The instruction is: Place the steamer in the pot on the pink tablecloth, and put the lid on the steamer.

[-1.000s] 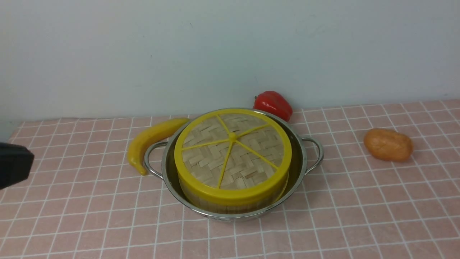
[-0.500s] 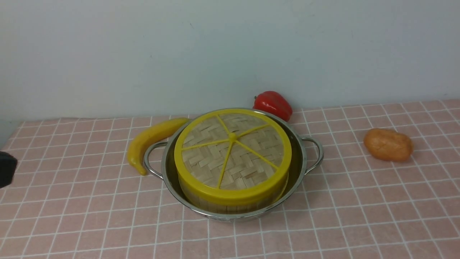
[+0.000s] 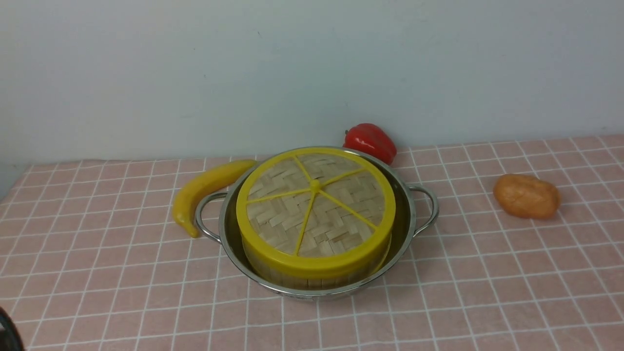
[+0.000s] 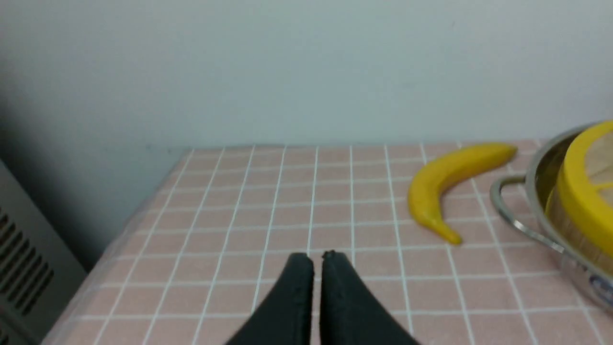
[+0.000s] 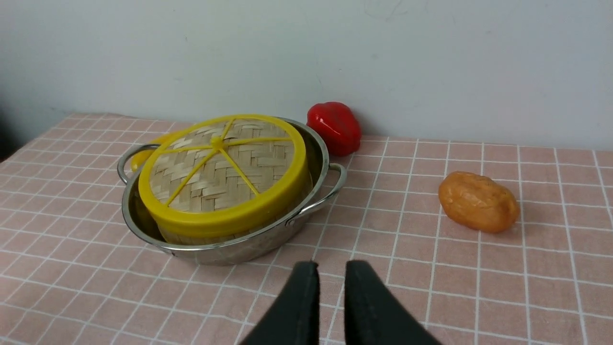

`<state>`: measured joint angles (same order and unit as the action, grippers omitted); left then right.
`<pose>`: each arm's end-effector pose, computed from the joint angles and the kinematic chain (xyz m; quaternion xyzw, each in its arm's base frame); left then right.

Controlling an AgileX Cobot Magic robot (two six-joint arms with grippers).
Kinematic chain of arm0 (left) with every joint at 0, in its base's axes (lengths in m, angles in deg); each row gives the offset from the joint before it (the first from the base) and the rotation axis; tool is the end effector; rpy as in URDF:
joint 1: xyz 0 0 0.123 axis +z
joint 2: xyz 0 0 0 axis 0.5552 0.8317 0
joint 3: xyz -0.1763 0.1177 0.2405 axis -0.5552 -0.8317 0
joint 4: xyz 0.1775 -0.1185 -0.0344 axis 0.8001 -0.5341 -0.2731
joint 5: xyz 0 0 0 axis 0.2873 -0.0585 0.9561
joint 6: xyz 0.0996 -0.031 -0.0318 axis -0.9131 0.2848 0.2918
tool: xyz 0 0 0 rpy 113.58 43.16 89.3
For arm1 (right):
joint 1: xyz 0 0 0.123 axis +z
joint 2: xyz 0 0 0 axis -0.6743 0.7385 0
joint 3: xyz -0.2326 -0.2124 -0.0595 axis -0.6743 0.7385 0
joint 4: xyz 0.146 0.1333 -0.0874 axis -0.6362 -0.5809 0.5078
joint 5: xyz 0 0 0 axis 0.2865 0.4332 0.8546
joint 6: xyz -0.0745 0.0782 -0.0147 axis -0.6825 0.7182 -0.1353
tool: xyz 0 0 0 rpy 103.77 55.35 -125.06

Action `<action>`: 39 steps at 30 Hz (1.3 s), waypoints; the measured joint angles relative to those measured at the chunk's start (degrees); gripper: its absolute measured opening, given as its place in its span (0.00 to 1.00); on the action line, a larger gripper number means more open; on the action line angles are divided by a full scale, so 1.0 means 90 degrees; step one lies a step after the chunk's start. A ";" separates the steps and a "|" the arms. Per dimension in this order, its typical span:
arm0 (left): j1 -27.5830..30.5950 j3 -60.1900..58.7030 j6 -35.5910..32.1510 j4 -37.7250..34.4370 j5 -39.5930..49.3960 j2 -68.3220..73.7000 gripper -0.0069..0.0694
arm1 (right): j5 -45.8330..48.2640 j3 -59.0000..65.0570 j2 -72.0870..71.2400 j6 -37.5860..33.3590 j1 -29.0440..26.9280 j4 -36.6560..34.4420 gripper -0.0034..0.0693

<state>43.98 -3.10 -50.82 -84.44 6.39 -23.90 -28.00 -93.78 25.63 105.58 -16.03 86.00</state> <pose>0.0243 0.0038 0.2683 -0.0275 0.8045 0.0824 0.5876 -0.0457 -0.0287 0.3168 -0.0511 0.8242 0.1911 0.5306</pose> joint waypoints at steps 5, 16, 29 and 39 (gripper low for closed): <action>0.0017 -0.1388 0.0000 -0.0008 -0.0690 -0.0849 0.14 | 0.0000 0.0000 0.0000 0.0000 0.0000 -0.0012 0.20; -0.0174 -0.2017 -0.0003 -0.0014 -0.1112 -0.1978 0.17 | 0.0000 0.0000 0.0000 0.0000 0.0000 -0.0019 0.24; -0.0174 -0.2017 -0.0003 -0.0014 -0.1118 -0.1981 0.20 | 0.0000 0.0000 0.0000 0.0000 0.0000 -0.0019 0.28; -0.0174 -0.2017 -0.0003 -0.0014 -0.1118 -0.1981 0.23 | -0.0471 0.0158 -0.0117 -0.0017 -0.0299 -0.0002 0.32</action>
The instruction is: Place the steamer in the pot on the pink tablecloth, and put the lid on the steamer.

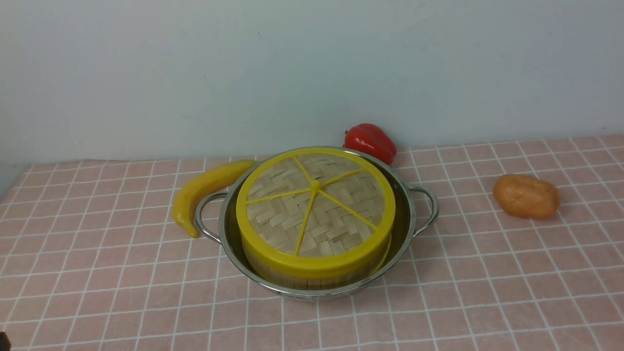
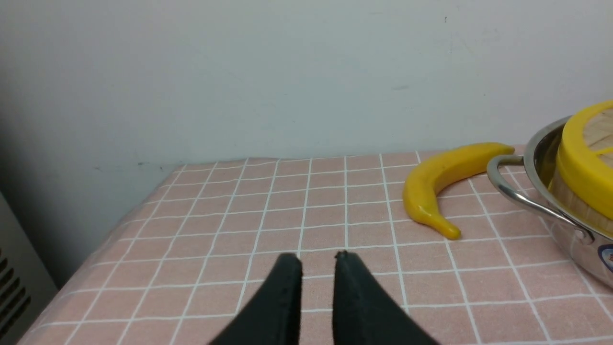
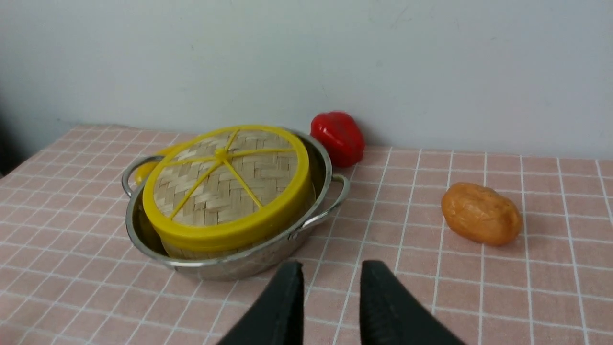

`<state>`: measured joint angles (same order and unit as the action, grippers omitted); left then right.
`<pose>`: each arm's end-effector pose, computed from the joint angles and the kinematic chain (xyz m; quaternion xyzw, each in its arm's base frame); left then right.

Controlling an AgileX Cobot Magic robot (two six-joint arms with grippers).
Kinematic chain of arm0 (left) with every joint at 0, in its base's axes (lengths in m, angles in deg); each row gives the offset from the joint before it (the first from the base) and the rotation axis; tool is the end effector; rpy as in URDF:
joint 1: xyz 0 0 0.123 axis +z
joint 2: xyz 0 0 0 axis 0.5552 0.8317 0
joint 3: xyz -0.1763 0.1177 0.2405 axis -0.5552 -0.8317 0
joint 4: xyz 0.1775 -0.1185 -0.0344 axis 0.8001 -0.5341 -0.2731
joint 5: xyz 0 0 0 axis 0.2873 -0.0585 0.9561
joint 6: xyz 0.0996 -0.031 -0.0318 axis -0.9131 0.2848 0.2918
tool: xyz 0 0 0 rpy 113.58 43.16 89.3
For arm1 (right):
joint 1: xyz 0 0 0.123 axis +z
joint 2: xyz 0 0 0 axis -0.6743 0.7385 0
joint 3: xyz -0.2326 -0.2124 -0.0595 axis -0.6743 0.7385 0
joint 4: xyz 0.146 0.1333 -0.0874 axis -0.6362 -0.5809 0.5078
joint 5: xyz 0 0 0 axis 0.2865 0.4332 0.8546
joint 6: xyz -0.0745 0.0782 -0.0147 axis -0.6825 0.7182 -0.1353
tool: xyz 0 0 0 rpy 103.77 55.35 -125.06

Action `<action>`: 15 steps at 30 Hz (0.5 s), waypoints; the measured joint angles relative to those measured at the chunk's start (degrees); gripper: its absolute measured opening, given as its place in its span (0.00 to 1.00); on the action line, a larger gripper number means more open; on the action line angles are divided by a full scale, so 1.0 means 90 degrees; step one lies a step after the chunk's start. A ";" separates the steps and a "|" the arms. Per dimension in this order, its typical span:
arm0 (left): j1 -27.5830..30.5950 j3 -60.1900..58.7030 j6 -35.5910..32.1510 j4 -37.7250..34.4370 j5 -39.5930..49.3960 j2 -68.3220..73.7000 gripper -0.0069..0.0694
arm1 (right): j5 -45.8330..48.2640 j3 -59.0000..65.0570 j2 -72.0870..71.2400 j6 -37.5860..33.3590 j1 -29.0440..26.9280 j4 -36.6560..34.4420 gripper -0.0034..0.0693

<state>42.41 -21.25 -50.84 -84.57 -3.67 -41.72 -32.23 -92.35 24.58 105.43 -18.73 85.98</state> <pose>0.0019 -0.0001 0.1896 -0.0167 0.7515 0.0828 0.6543 -0.0453 -0.0254 0.3170 -0.0331 0.8057 0.1879 0.5607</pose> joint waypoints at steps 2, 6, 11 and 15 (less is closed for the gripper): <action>0.0000 0.0000 0.0000 0.0000 -0.0005 0.0000 0.23 | -0.0516 0.0209 -0.0047 -0.0065 -0.0394 0.0093 0.32; 0.0000 0.0000 0.0000 0.0000 -0.0005 0.0000 0.23 | -0.1694 0.0908 -0.0090 -0.0137 -0.1365 0.0265 0.34; 0.0000 0.0000 0.0000 0.0000 -0.0006 0.0000 0.24 | -0.2726 0.2102 -0.0151 -0.0137 -0.2484 0.0273 0.36; 0.0000 0.0000 0.0000 0.0000 -0.0012 0.0000 0.24 | -0.3592 0.3136 -0.0178 -0.0137 -0.3128 0.0273 0.37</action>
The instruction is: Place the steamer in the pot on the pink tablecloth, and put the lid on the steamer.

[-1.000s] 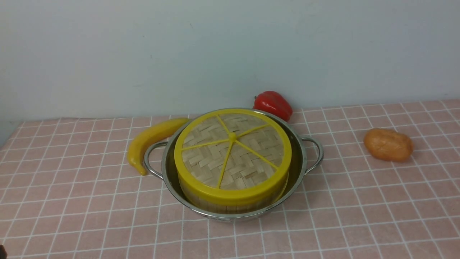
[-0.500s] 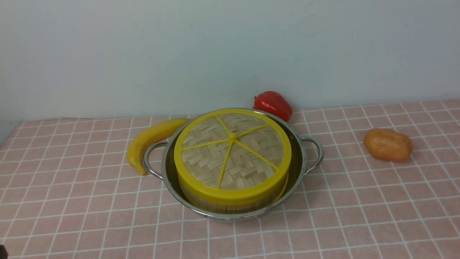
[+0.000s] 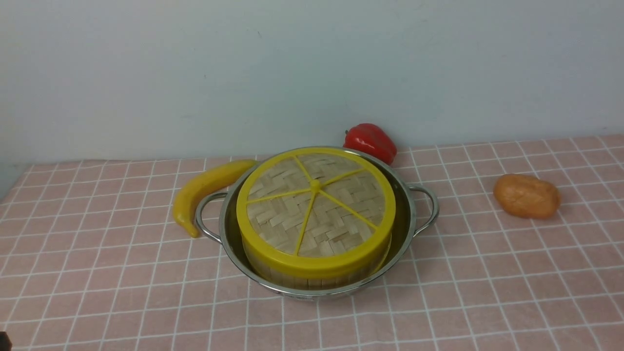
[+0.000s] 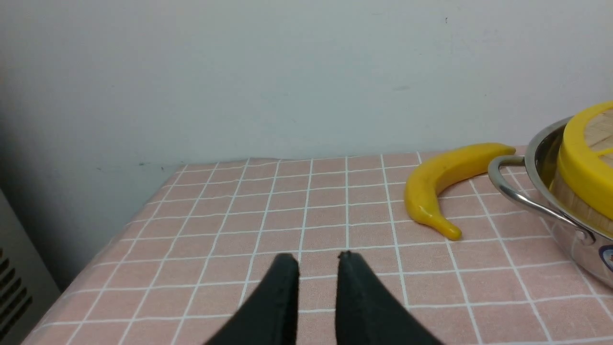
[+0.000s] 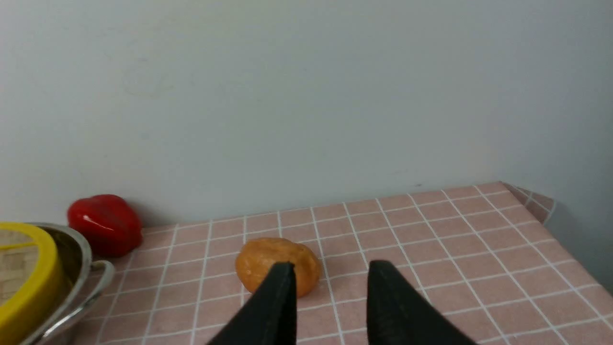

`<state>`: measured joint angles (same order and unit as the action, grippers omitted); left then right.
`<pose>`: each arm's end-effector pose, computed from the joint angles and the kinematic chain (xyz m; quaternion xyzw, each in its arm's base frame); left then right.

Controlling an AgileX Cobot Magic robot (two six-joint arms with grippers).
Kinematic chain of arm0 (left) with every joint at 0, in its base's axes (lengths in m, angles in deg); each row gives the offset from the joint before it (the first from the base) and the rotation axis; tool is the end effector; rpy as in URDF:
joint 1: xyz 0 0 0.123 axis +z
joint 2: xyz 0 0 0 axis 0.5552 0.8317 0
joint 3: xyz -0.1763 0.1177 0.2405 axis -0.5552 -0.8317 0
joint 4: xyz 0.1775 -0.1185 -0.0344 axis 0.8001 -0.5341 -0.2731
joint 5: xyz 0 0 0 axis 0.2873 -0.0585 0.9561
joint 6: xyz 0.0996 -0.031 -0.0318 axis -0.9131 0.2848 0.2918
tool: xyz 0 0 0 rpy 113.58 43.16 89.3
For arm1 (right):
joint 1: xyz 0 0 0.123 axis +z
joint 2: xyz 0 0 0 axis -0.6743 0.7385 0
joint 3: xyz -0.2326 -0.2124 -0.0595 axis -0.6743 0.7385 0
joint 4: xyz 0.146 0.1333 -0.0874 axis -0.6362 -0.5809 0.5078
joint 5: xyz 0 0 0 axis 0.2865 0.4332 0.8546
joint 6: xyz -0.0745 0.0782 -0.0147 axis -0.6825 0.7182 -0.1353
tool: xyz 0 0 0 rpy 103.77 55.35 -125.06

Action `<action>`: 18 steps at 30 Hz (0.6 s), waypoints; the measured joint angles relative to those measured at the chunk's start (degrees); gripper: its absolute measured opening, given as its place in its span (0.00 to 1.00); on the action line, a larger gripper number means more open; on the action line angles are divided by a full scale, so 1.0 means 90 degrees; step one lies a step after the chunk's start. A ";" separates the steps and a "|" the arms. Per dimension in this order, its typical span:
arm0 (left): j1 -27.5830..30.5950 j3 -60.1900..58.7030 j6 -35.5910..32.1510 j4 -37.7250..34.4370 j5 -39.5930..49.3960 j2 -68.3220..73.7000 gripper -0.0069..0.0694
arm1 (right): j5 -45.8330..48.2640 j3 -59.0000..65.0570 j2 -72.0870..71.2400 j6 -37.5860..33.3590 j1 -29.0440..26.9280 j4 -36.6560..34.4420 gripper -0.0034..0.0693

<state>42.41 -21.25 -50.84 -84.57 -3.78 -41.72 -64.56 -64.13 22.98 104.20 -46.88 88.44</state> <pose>0.0019 -0.0001 0.1898 -0.0167 0.7509 0.0830 0.6550 -0.0006 -0.0042 0.2332 0.1256 0.7655 0.0287 0.6305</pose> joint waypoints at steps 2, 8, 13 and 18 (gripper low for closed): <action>0.0000 0.0000 0.0000 0.0000 0.0000 0.0000 0.24 | -0.0267 0.0298 -0.0115 0.0000 -0.0075 0.0000 0.37; 0.0000 0.0000 -0.0006 0.0000 -0.0012 0.0000 0.26 | -0.0732 0.1066 -0.0563 0.0006 -0.0092 0.0038 0.38; 0.0000 -0.0003 -0.0006 0.0000 -0.0012 0.0000 0.27 | -0.0737 0.1174 -0.0516 0.0095 -0.0092 0.0045 0.38; 0.0000 -0.0003 -0.0006 0.0000 -0.0012 0.0000 0.27 | -0.0753 0.1244 -0.0340 0.0149 -0.0092 0.0045 0.38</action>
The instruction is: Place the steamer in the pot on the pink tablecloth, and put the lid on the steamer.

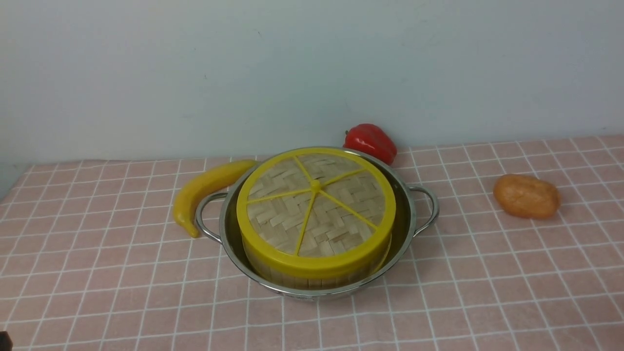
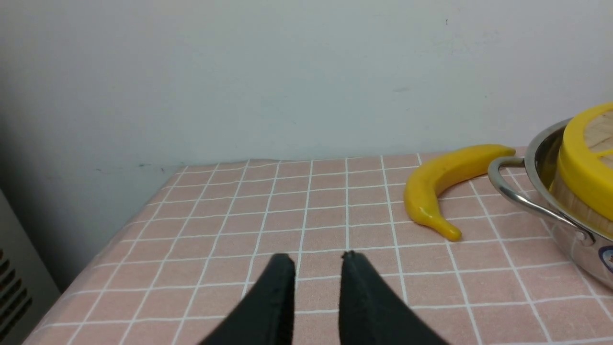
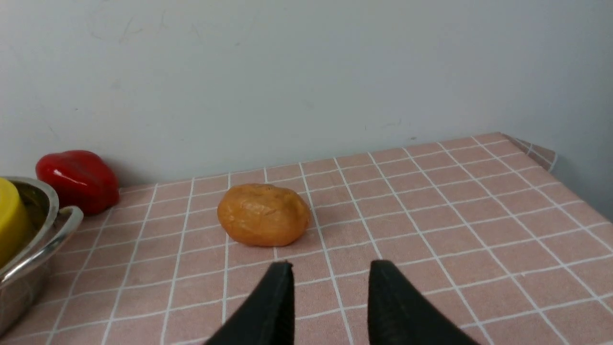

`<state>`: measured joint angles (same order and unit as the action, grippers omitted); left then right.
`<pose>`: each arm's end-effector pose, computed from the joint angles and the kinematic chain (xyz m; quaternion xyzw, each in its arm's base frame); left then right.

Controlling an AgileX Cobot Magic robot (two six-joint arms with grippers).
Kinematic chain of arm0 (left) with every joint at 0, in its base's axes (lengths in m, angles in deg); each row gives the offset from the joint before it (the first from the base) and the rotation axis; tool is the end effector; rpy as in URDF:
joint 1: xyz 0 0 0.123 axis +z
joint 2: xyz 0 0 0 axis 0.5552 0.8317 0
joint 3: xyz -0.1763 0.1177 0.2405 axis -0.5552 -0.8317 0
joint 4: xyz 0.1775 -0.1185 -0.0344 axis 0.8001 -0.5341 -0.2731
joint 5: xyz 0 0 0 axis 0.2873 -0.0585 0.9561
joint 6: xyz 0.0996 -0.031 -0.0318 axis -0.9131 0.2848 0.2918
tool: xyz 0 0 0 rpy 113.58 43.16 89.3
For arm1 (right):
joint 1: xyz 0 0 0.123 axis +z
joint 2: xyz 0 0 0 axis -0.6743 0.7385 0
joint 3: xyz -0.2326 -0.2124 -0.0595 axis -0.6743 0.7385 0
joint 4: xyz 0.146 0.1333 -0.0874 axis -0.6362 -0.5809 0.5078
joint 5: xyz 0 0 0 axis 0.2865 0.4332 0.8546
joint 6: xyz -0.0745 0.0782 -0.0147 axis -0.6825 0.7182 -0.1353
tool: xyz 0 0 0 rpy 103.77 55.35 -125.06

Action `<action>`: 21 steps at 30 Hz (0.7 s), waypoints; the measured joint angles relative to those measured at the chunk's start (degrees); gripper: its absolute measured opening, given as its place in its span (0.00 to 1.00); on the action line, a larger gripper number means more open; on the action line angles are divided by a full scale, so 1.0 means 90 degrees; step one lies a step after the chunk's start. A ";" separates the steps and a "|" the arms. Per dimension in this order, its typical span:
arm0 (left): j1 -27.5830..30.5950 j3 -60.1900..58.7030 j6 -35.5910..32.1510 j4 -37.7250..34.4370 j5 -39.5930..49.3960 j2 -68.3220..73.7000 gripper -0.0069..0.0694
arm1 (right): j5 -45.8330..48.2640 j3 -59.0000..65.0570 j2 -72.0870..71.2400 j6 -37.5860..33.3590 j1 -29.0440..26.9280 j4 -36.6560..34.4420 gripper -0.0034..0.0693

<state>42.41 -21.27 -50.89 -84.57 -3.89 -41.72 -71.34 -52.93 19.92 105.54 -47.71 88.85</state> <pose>0.0019 -0.0001 0.1899 -0.0163 0.7504 0.0833 0.6555 0.0028 -0.0035 0.1839 0.1342 0.7716 0.0310 0.6210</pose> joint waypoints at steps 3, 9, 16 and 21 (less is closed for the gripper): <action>0.0000 0.0000 0.0000 0.0000 0.0000 0.0000 0.29 | 0.0021 0.0034 0.0006 0.0005 0.0034 0.0000 0.38; 0.0000 0.0000 0.0000 0.0000 0.0000 0.0000 0.29 | 0.0016 0.0034 0.0006 0.0005 0.0074 0.0000 0.38; 0.0000 0.0000 0.0000 0.0000 0.0000 0.0000 0.31 | 0.0016 0.0034 0.0006 0.0005 0.0074 0.0000 0.38; 0.0000 0.0000 0.0000 0.0000 0.0000 0.0000 0.33 | 0.0016 0.0034 0.0006 0.0005 0.0074 0.0000 0.38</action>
<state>42.41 -21.27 -50.89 -84.57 -3.89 -41.72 -71.19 -52.62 19.97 105.59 -47.05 88.85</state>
